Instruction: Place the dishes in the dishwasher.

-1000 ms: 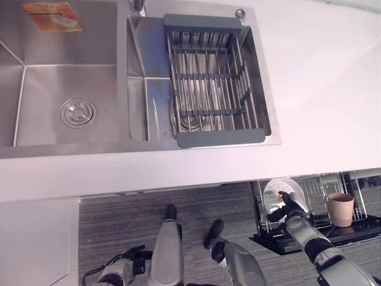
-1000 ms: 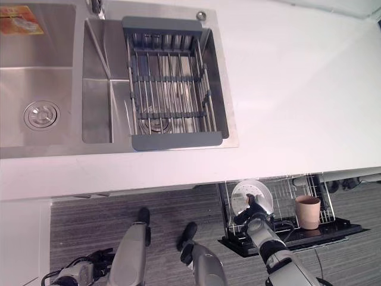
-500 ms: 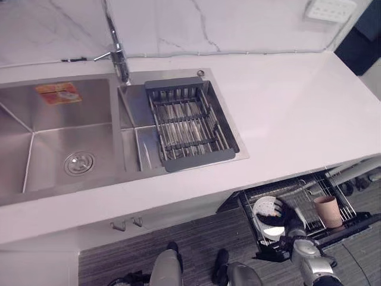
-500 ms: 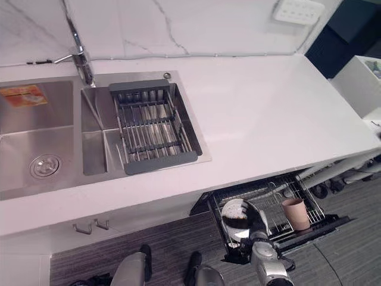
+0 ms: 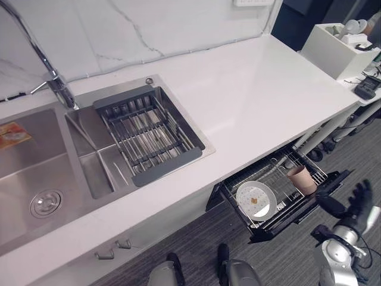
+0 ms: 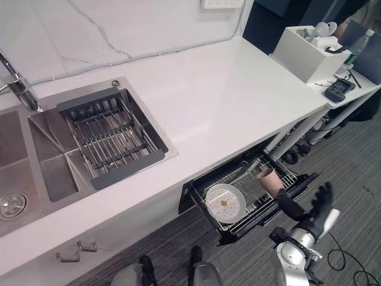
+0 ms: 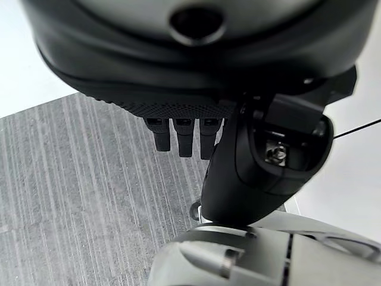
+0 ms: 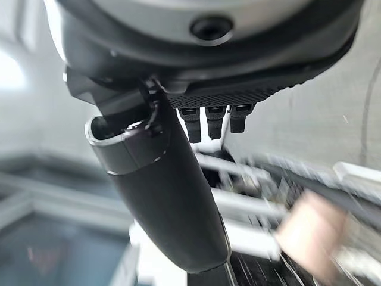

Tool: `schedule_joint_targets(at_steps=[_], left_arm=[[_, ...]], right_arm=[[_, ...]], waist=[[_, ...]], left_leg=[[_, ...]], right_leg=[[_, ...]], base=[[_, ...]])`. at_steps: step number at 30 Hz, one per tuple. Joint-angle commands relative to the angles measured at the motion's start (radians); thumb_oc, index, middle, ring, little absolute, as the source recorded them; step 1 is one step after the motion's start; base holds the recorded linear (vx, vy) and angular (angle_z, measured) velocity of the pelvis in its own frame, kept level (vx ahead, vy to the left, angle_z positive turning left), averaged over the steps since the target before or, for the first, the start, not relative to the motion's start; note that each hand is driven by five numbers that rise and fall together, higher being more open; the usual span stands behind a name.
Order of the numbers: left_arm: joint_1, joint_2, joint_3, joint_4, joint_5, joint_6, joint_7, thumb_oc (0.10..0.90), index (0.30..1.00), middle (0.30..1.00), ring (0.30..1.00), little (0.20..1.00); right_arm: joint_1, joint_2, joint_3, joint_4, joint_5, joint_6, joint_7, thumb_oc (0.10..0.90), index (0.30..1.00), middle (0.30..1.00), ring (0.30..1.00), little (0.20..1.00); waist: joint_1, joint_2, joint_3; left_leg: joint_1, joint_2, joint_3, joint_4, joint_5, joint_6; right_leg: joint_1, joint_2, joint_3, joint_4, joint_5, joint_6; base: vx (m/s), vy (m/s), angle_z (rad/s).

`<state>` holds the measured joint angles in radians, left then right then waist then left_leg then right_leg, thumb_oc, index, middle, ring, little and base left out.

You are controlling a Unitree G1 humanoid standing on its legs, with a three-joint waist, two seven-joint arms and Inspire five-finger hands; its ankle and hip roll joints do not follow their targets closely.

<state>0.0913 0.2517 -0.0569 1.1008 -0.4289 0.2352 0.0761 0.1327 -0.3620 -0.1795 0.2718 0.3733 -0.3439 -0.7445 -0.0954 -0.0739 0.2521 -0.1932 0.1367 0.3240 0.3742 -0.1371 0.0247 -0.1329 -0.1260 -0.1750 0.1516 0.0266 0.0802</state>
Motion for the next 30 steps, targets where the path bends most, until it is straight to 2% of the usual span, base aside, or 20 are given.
schedule_joint_targets(at_steps=[1, 2, 3, 6, 9, 13, 16, 18, 21, 25, 30], left_arm=[[-0.005, -0.065, -0.037, 0.016, -0.046, -0.028, -0.058, 0.800, 0.900, 0.900, 0.900, 0.900], [-0.004, -0.063, -0.035, 0.022, -0.048, -0.032, -0.063, 0.800, 0.900, 0.900, 0.900, 0.900], [-0.004, -0.058, -0.034, 0.024, -0.056, -0.032, -0.064, 0.800, 0.900, 0.900, 0.900, 0.900], [-0.008, -0.051, -0.035, 0.039, -0.071, -0.045, -0.067, 0.800, 0.900, 0.900, 0.900, 0.900], [-0.027, -0.037, -0.032, 0.048, -0.094, -0.053, -0.072, 0.800, 0.900, 0.900, 0.900, 0.900], [-0.048, -0.021, -0.042, 0.063, -0.128, -0.064, -0.079, 0.800, 0.900, 0.900, 0.900, 0.900], [-0.065, -0.022, -0.055, 0.076, -0.144, -0.073, -0.074, 0.800, 0.900, 0.900, 0.900, 0.900], [-0.087, -0.024, -0.066, 0.075, -0.158, -0.072, -0.066, 0.800, 0.900, 0.900, 0.900, 0.900], [-0.098, -0.025, -0.069, 0.075, -0.165, -0.068, -0.069, 0.800, 0.900, 0.900, 0.900, 0.900], [-0.117, -0.030, -0.067, 0.060, -0.165, -0.064, -0.069, 0.800, 0.900, 0.900, 0.900, 0.900], [-0.139, -0.026, -0.068, 0.027, -0.176, -0.064, -0.059, 0.800, 0.900, 0.900, 0.900, 0.900]], right_arm=[[-0.054, -0.115, -0.127, -0.050, -0.107, -0.117, -0.123, 0.800, 0.900, 0.900, 0.900, 0.900], [-0.045, -0.122, -0.149, -0.042, -0.153, -0.113, -0.158, 0.800, 0.900, 0.900, 0.900, 0.900], [-0.027, -0.133, -0.179, -0.032, -0.203, -0.081, -0.224, 0.800, 0.900, 0.900, 0.900, 0.900], [-0.005, -0.130, -0.231, 0.035, -0.117, -0.094, -0.284, 0.800, 0.900, 0.900, 0.900, 0.900], [0.006, -0.115, -0.277, 0.159, -0.066, -0.112, -0.272, 0.800, 0.900, 0.900, 0.900, 0.900], [-0.014, -0.109, -0.262, 0.318, 0.005, -0.121, -0.206, 0.800, 0.900, 0.900, 0.900, 0.900], [-0.042, -0.106, -0.227, 0.438, 0.034, -0.153, -0.138, 0.800, 0.900, 0.900, 0.900, 0.900], [-0.078, -0.112, -0.177, 0.499, 0.001, -0.134, -0.123, 0.800, 0.900, 0.900, 0.900, 0.900], [-0.101, -0.117, -0.141, 0.538, -0.050, -0.144, -0.129, 0.800, 0.900, 0.900, 0.900, 0.900], [-0.143, -0.127, -0.051, 0.574, -0.137, -0.117, -0.093, 0.800, 0.900, 0.900, 0.900, 0.900], [-0.206, -0.129, 0.087, 0.601, -0.185, -0.122, -0.052, 0.800, 0.900, 0.900, 0.900, 0.900]], waist=[[-0.008, 0.031, -0.003], [-0.011, 0.033, -0.004], [-0.017, 0.035, -0.005], [-0.024, 0.041, -0.003], [-0.024, 0.049, 0.016], [-0.018, 0.060, 0.034], [-0.006, 0.072, 0.045], [0.004, 0.088, 0.060], [0.012, 0.099, 0.072], [0.028, 0.120, 0.105], [0.060, 0.143, 0.147]], left_leg=[[0.028, 0.014, -0.041, -0.074, -0.039, -0.036], [0.029, 0.014, -0.039, -0.074, -0.040, -0.037], [0.029, 0.015, -0.037, -0.074, -0.042, -0.037], [0.027, 0.020, -0.030, -0.074, -0.043, -0.038], [0.022, 0.021, -0.037, -0.074, -0.041, -0.033], [0.023, 0.016, -0.053, -0.074, -0.037, -0.033], [0.020, 0.013, -0.068, -0.074, -0.024, -0.041], [0.007, 0.010, -0.082, -0.074, -0.012, -0.048], [0.000, 0.009, -0.089, -0.074, -0.004, -0.052], [-0.016, 0.012, -0.097, -0.074, 0.008, -0.057], [-0.051, 0.008, -0.120, -0.074, 0.021, -0.055]], right_leg=[[0.079, 0.046, -0.018, 0.148, -0.255, -0.002], [0.078, 0.046, -0.016, 0.148, -0.255, -0.001], [0.075, 0.047, -0.012, 0.148, -0.255, -0.001], [0.074, 0.048, -0.017, 0.148, -0.258, -0.004], [0.072, 0.052, -0.027, 0.148, -0.259, -0.015], [0.072, 0.057, -0.036, 0.148, -0.260, -0.030], [0.079, 0.059, -0.048, 0.148, -0.265, -0.047], [0.079, 0.062, -0.060, 0.148, -0.270, -0.061], [0.078, 0.062, -0.071, 0.148, -0.270, -0.069], [0.070, 0.064, -0.094, 0.156, -0.272, -0.081], [0.013, 0.052, -0.117, 0.248, -0.307, -0.093]], base=[[0.00, -0.007, -0.05], [0.00, -0.011, -0.04], [-0.01, -0.019, -0.05], [-0.03, -0.050, -0.11], [-0.07, -0.074, -0.03], [-0.04, -0.069, 0.07], [0.00, -0.053, 0.04], [-0.01, -0.048, 0.18], [-0.02, -0.018, 0.12], [-0.03, -0.024, 0.18], [-0.07, -0.027, 0.20]])
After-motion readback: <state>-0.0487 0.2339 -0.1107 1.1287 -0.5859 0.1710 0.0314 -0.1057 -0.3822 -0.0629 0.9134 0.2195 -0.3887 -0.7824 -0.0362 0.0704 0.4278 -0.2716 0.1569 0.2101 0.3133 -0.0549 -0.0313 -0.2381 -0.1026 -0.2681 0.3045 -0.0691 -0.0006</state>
